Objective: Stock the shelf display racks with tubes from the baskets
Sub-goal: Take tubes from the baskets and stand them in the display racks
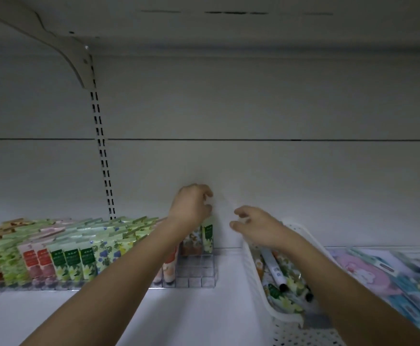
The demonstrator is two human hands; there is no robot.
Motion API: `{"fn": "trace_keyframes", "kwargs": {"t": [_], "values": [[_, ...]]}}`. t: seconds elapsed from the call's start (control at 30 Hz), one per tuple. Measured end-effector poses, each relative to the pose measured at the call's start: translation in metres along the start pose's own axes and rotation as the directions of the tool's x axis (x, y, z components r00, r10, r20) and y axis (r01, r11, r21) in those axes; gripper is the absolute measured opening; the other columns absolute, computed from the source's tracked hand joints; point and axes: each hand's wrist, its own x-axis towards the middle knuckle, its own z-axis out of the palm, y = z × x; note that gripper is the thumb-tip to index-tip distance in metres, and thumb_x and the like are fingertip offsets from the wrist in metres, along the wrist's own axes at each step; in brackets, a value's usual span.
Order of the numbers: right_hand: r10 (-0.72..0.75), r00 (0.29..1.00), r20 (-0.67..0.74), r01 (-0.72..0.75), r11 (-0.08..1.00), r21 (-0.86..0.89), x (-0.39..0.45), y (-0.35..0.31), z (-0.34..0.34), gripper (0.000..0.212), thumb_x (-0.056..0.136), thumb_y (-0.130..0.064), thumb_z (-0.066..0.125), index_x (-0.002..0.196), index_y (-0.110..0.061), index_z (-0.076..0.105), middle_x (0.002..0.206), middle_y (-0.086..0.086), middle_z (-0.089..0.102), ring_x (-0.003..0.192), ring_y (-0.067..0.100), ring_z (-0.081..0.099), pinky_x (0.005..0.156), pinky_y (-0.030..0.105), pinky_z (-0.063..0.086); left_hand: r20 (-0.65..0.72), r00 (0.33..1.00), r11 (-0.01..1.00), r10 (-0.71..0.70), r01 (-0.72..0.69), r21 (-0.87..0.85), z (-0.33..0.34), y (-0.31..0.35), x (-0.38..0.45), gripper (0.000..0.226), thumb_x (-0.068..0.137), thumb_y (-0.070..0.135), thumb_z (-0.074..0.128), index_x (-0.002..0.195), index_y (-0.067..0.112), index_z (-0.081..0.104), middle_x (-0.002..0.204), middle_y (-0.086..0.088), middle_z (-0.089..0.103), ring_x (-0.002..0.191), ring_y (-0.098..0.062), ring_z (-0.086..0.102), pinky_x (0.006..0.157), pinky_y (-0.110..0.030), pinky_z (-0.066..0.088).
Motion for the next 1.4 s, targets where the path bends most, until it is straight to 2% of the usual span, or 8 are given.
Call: {"fn": "trace_keyframes", "kwargs": {"t": [0.13,0.23,0.53,0.77,0.93,1.07,1.2,1.4], "values": [[0.042,0.987,-0.157,-0.02,0.99,0.138,-0.024,0.015,-0.036,0.019,0.091,-0.023,0.066,0.108,-0.015,0.069,0.092,0.0,0.069,0.077,0.018,0.068,0.069,0.029,0.055,-0.056,0.993,0.964,0.104,-0.114,-0.238,0.002,0.04,-0.023,0.021,0.083,0.024,0.071,0.104,0.024,0.069,0.09,0.009,0.064,0.083,-0.011,0.059,0.069,-0.019,0.039],[0.098,0.984,-0.152,-0.071,0.982,0.172,-0.047,0.03,-0.045,0.006,0.089,-0.015,0.065,0.089,-0.02,0.069,0.076,0.002,0.071,0.07,0.02,0.071,0.064,0.029,0.059,-0.032,0.989,0.926,0.145,-0.147,-0.348,0.019,0.062,-0.039,0.02,0.082,0.022,0.073,0.102,0.022,0.071,0.089,0.007,0.067,0.084,-0.011,0.06,0.075,-0.022,0.045],[0.152,0.984,0.092,-0.145,0.986,-0.082,-0.046,0.066,-0.028,0.016,0.082,-0.027,0.072,0.088,-0.014,0.067,0.069,0.008,0.073,0.055,0.013,0.066,0.057,0.025,0.054,-0.043,0.986,0.894,0.163,-0.166,-0.417,0.079,0.068,-0.056,0.017,0.087,0.022,0.069,0.103,0.026,0.07,0.099,0.011,0.065,0.095,-0.006,0.055,0.079,-0.019,0.04],[0.163,0.97,0.182,-0.108,0.954,-0.279,-0.036,0.071,-0.01,0.029,0.076,-0.02,0.073,0.058,-0.011,0.052,0.055,0.009,0.061,0.052,0.018,0.059,0.058,0.033,0.053,-0.044,0.995,0.837,0.092,-0.101,-0.538,0.098,0.062,-0.053,0.018,0.085,0.021,0.072,0.095,0.035,0.069,0.094,0.018,0.066,0.095,-0.001,0.058,0.078,-0.011,0.04],[0.26,0.922,0.285,-0.249,0.966,-0.076,-0.042,0.071,-0.034,0.018,0.079,-0.014,0.068,0.079,0.003,0.073,0.074,0.017,0.073,0.066,0.027,0.072,0.066,0.032,0.061,-0.081,0.991,0.848,0.106,-0.132,-0.514,0.095,0.064,-0.05,0.02,0.084,0.018,0.072,0.096,0.033,0.067,0.095,0.017,0.067,0.097,-0.003,0.058,0.085,-0.014,0.041],[0.215,0.967,0.136,-0.243,0.937,0.249,-0.057,0.077,-0.072,0.01,0.083,-0.012,0.067,0.085,-0.003,0.072,0.077,0.009,0.074,0.073,0.02,0.074,0.065,0.029,0.061,-0.091,0.981,0.855,0.169,-0.192,-0.481,0.088,0.073,-0.04,0.02,0.084,0.016,0.07,0.1,0.028,0.069,0.094,0.017,0.066,0.091,0.003,0.057,0.081,-0.005,0.039],[0.104,0.992,-0.075,-0.048,0.846,0.53,-0.067,0.092,-0.087,0.017,0.087,-0.002,0.059,0.094,-0.012,0.07,0.083,0.006,0.075,0.077,0.019,0.073,0.066,0.025,0.058,0.176,0.941,0.866,0.29,-0.18,-0.467,0.092,0.09,-0.02,0.02,0.085,0.016,0.07,0.098,0.031,0.067,0.095,0.013,0.067,0.083,0.003,0.06,0.074,-0.011,0.048],[0.072,0.972,-0.226,0.081,0.795,0.601,-0.064,0.117,-0.065,0.029,0.091,0.002,0.053,0.1,-0.02,0.069,0.085,-0.001,0.076,0.076,0.011,0.07,0.072,0.027,0.054,0.553,0.699,0.888,0.453,-0.294,-0.355,0.113,0.109,0.007,0.031,0.085,0.02,0.073,0.113,0.032,0.066,0.109,0.018,0.062,0.095,0.005,0.058,0.08,-0.016,0.05]]}}
